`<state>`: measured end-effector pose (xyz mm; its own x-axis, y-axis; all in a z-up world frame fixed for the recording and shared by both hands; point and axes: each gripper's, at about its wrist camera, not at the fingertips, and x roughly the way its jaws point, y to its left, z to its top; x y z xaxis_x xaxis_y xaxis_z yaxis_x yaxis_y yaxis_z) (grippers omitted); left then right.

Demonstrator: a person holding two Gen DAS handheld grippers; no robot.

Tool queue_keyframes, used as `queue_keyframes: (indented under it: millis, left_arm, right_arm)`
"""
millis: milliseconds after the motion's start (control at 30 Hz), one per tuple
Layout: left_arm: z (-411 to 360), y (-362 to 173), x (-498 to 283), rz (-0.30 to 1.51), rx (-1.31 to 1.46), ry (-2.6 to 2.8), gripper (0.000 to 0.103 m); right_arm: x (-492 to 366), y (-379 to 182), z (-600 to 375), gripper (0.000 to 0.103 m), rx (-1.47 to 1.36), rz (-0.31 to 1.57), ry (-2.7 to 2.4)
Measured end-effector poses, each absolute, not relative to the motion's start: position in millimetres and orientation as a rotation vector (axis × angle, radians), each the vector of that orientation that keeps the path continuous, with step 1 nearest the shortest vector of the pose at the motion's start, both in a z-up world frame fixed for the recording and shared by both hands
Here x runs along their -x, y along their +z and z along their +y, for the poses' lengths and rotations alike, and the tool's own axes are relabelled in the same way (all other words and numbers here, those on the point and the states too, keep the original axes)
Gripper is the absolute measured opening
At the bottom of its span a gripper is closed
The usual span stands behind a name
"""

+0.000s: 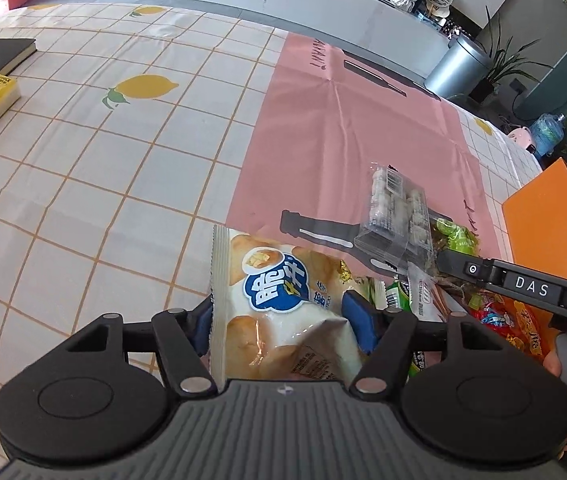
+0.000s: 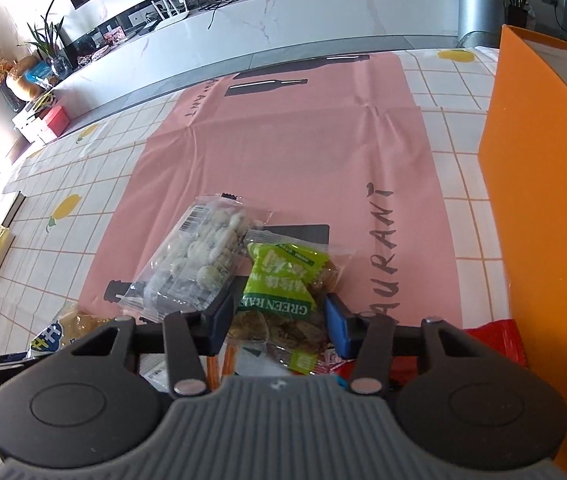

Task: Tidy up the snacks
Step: 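Grasp the white-and-blue puff bag with the left tool while the right tool grasps the green nut bag, then carry the puff bag and green nut bag into the box and release both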

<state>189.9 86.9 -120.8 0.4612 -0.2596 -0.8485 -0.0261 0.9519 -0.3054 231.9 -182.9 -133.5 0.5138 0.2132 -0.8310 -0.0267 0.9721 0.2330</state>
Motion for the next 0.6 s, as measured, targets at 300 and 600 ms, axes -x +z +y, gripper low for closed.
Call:
queue_keyframes:
  millis: [300,600]
  left_arm:
    - [81.3,-109.1,-182.4,1.058,0.272,-0.155,0.049]
    - [80.3,-84.6,-170.6,1.014,0.254,-0.133,0.043]
  right_arm:
    - [-234.5,-124.3,-179.5,0.034,-0.147,1.014,0.145]
    - [-217.2,-94.0,-179.5,0.034,-0.09,0.951,0.142]
